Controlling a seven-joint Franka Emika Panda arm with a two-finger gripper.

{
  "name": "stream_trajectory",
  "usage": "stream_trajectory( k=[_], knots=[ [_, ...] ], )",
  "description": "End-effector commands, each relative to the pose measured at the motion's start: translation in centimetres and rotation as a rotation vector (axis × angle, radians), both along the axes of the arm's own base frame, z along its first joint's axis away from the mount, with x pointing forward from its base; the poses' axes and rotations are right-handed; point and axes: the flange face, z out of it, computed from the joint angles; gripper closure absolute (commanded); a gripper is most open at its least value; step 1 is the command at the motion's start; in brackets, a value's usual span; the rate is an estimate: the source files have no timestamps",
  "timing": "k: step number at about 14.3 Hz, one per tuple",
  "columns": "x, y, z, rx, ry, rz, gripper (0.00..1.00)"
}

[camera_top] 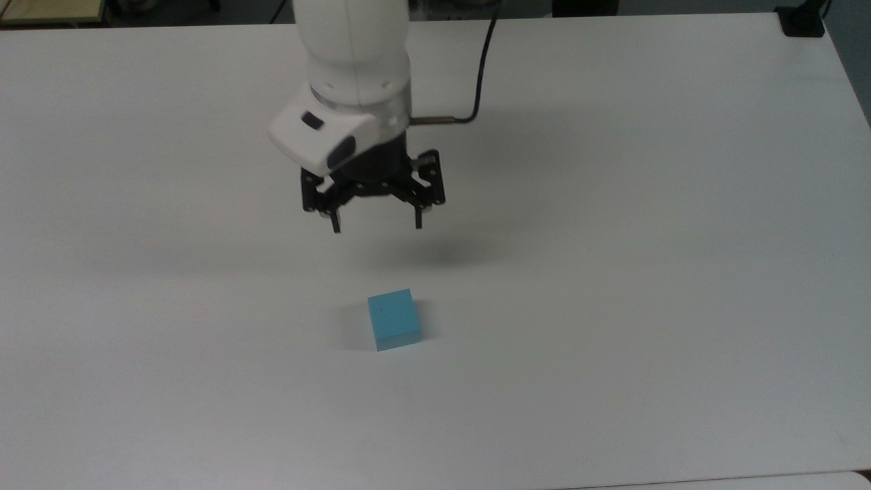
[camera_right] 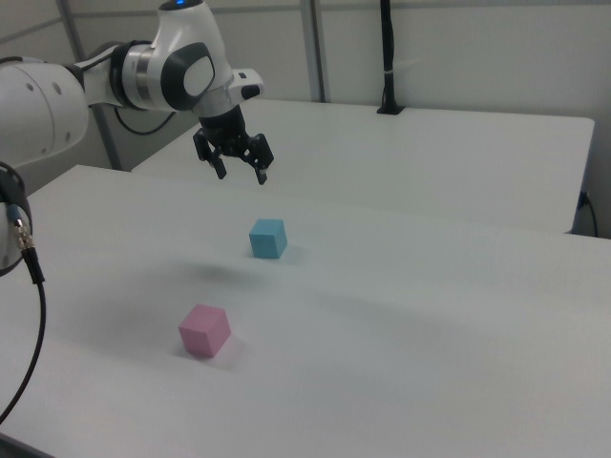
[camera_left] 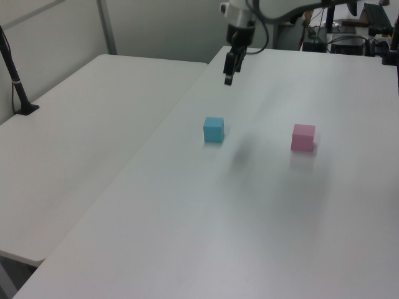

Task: Put blue cube on pink cube
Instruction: 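Move the open gripper over the blue cube and lower onto it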

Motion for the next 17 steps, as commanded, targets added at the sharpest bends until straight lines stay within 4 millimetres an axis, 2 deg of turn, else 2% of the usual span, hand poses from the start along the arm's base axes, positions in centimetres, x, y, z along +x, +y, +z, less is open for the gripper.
stream_trajectory(
  k=[1, 3, 8, 11, 13, 17],
  knots=[
    [2.2, 0.6, -2.2, -0.011, -0.021, 0.029, 0.00],
    [2.7, 1.3, -4.6, -0.019, -0.006, 0.041, 0.00],
    [4.0, 0.8, -9.8, -0.072, 0.001, 0.051, 0.00],
    [4.5, 1.5, -12.5, -0.086, 0.004, 0.063, 0.00],
    [4.6, 2.5, -13.1, -0.085, 0.004, 0.074, 0.00],
    [5.1, 2.7, -15.1, -0.087, -0.020, 0.066, 0.00]
  ],
)
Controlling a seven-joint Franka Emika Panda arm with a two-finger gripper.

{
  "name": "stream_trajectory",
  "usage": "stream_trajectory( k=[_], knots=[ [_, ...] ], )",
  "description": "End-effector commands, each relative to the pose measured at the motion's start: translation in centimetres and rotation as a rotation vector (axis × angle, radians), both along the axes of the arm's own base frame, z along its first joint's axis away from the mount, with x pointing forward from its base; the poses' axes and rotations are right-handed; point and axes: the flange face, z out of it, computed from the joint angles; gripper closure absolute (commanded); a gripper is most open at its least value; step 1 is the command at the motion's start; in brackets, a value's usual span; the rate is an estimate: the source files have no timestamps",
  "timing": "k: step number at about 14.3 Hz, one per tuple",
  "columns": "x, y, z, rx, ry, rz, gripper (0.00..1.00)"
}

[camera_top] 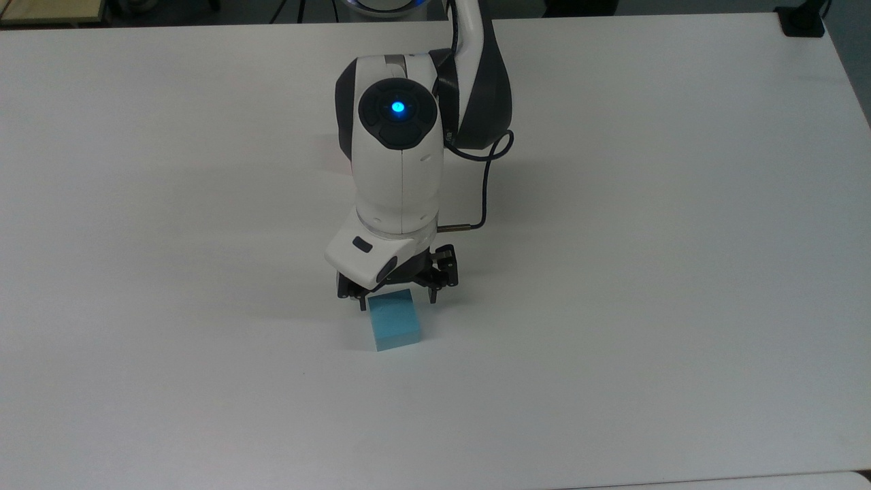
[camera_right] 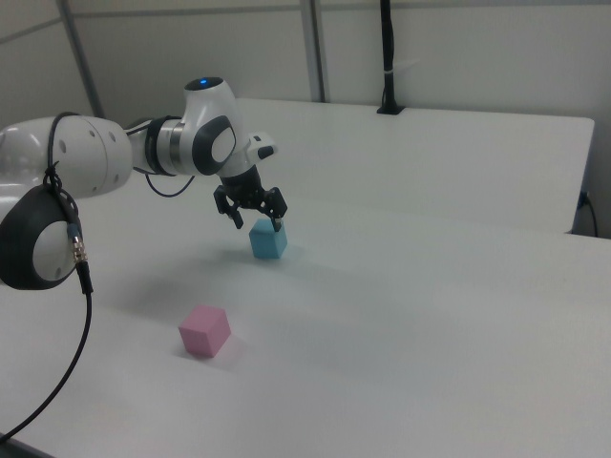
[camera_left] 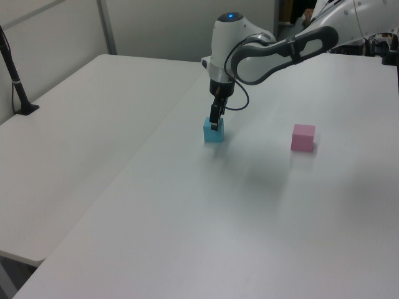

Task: Put blue cube on pink cube
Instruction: 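Close the gripper on the blue cube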

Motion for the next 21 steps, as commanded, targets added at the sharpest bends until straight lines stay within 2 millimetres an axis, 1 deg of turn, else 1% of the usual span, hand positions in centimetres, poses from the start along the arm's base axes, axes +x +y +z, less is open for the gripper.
stream_trajectory(
  k=[1, 2, 3, 5, 8, 11, 12, 13, 15, 16, 18, 19, 21],
  knots=[
    [1.0, 0.2, -1.7, -0.041, -0.037, 0.002, 0.00],
    [1.1, 0.3, -2.1, -0.042, -0.043, 0.005, 0.00],
    [1.2, 1.0, -2.6, -0.042, -0.051, 0.014, 0.00],
    [1.3, 0.8, -2.9, -0.048, -0.053, 0.013, 0.01],
    [1.3, 0.7, -2.9, -0.052, -0.053, 0.013, 0.24],
    [1.3, 0.8, -3.0, -0.055, -0.052, 0.016, 0.45],
    [1.3, 0.8, -2.9, -0.057, -0.054, 0.017, 0.50],
    [1.3, 0.6, -2.9, -0.057, -0.052, 0.015, 0.50],
    [1.3, 0.0, -2.3, -0.064, -0.060, 0.007, 0.50],
    [1.3, -0.4, -1.7, -0.066, -0.067, 0.002, 0.50],
    [1.1, -0.8, 1.1, -0.057, -0.089, -0.007, 0.49],
    [0.9, -1.1, 3.1, -0.052, -0.108, -0.013, 0.49],
    [0.1, -1.7, 5.7, -0.037, -0.082, -0.035, 0.49]
  ],
)
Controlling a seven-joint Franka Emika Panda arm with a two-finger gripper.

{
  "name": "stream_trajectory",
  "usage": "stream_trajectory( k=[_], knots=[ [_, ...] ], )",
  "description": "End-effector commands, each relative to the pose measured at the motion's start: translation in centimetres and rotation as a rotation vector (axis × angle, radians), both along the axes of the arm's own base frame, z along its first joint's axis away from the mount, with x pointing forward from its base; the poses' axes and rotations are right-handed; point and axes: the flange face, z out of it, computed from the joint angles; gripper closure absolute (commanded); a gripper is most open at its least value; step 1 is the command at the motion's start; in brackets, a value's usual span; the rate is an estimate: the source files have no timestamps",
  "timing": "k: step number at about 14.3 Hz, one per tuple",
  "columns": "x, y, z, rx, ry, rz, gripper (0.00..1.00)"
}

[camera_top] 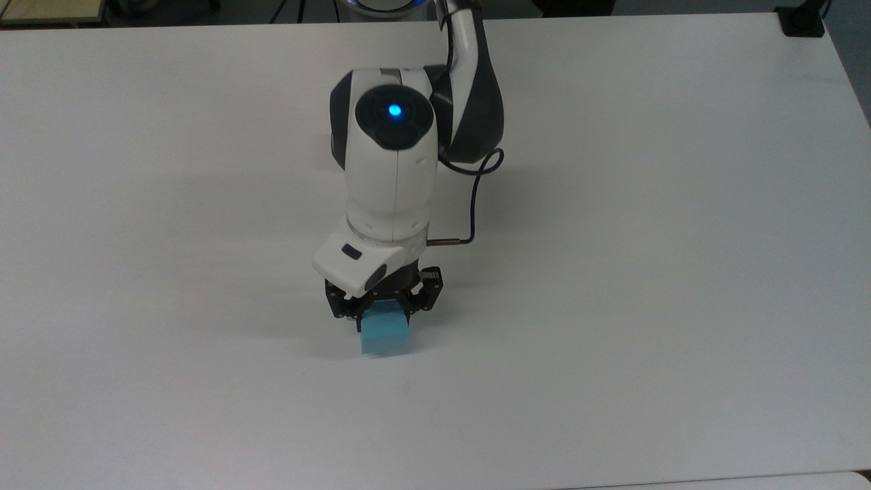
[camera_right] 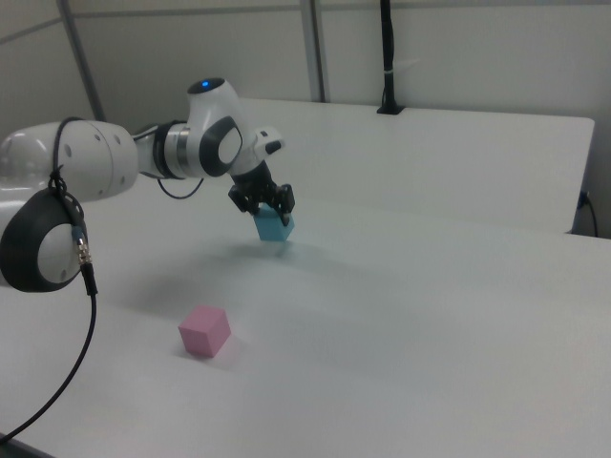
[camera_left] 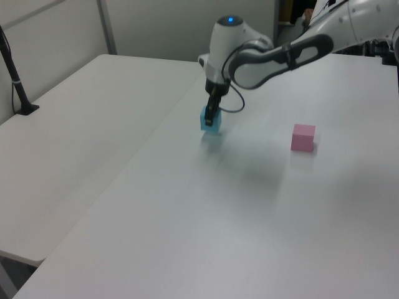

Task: Put blue cube on pink cube
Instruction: 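Lift the blue cube and carry it over the pink cube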

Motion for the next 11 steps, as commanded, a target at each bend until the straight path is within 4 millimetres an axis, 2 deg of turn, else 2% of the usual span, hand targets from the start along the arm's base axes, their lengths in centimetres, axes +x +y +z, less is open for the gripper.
stream_trajectory(
  k=[1, 3, 7, 9, 11],
  knots=[
    [-1.9, -1.1, 7.0, 0.017, 0.005, -0.041, 0.48],
    [-2.9, -2.2, 10.8, 0.031, -0.009, -0.060, 0.47],
    [-5.1, -4.4, 17.0, 0.069, -0.038, -0.079, 0.46],
    [-6.2, -5.2, 18.9, 0.072, -0.028, -0.084, 0.45],
    [-6.5, -5.4, 19.6, 0.085, -0.029, -0.089, 0.45]
  ],
)
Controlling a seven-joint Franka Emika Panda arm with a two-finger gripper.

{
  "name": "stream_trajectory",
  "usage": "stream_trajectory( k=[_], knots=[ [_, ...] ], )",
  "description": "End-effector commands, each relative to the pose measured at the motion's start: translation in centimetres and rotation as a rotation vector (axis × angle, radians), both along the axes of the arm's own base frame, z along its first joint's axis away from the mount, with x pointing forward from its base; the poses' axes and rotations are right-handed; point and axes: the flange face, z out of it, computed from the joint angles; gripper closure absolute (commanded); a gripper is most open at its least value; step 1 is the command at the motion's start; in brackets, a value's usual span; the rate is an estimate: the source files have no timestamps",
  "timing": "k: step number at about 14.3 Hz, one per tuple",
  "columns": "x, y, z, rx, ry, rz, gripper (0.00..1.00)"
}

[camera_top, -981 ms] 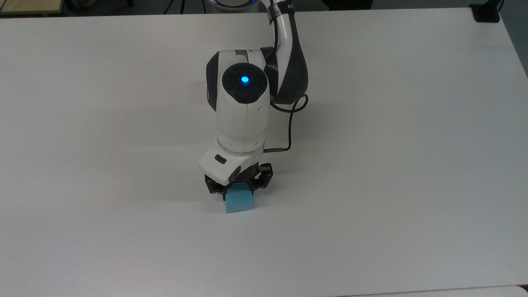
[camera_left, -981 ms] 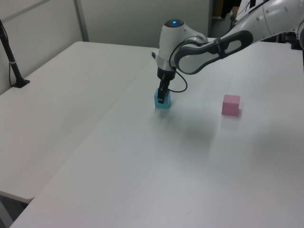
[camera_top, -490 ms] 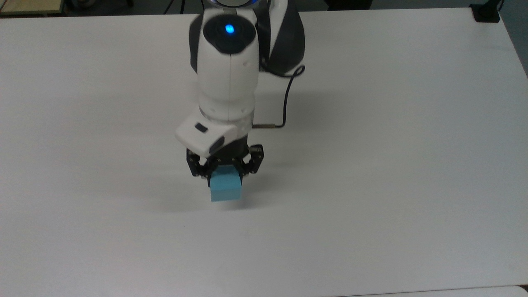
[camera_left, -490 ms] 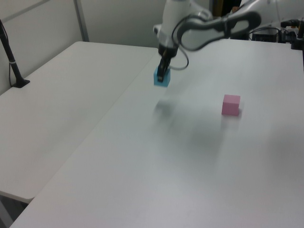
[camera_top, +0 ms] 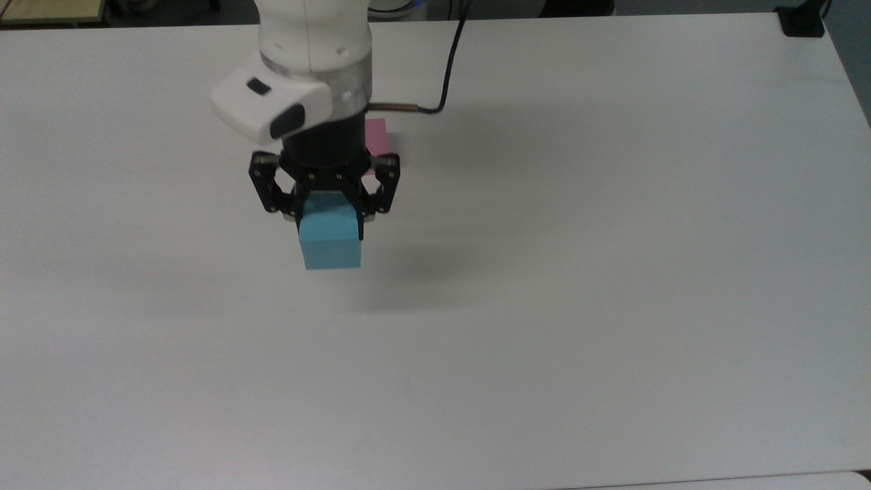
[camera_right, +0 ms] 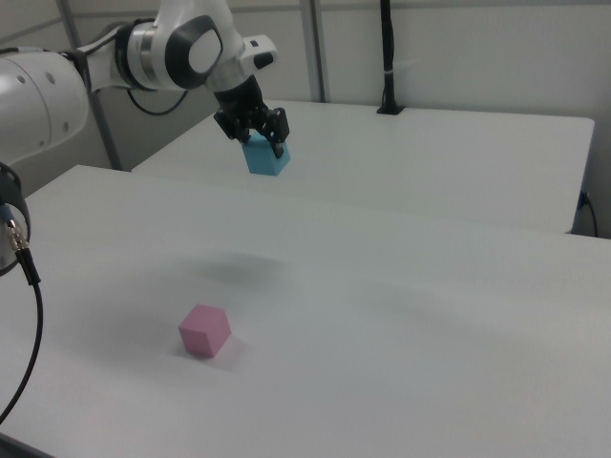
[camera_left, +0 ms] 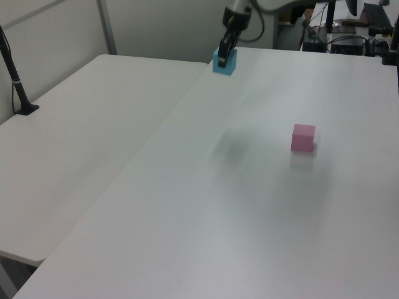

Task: Put blue cube on pink cube
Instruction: 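Lift the blue cube and carry it over the pink cube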

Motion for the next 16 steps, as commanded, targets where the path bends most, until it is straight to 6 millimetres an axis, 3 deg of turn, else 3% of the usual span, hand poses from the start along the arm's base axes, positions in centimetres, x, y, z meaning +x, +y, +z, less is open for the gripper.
stream_trajectory(
  k=[1, 5, 11, 16],
  knots=[
    [-1.7, -0.6, 1.3, 0.035, 0.022, 0.003, 0.45],
    [-6.1, -1.0, 4.4, 0.074, 0.028, -0.005, 0.45],
    [-17.1, -0.1, 6.8, 0.095, 0.156, 0.009, 0.44],
    [-23.8, 2.1, 6.2, 0.077, 0.207, 0.048, 0.42]
  ],
)
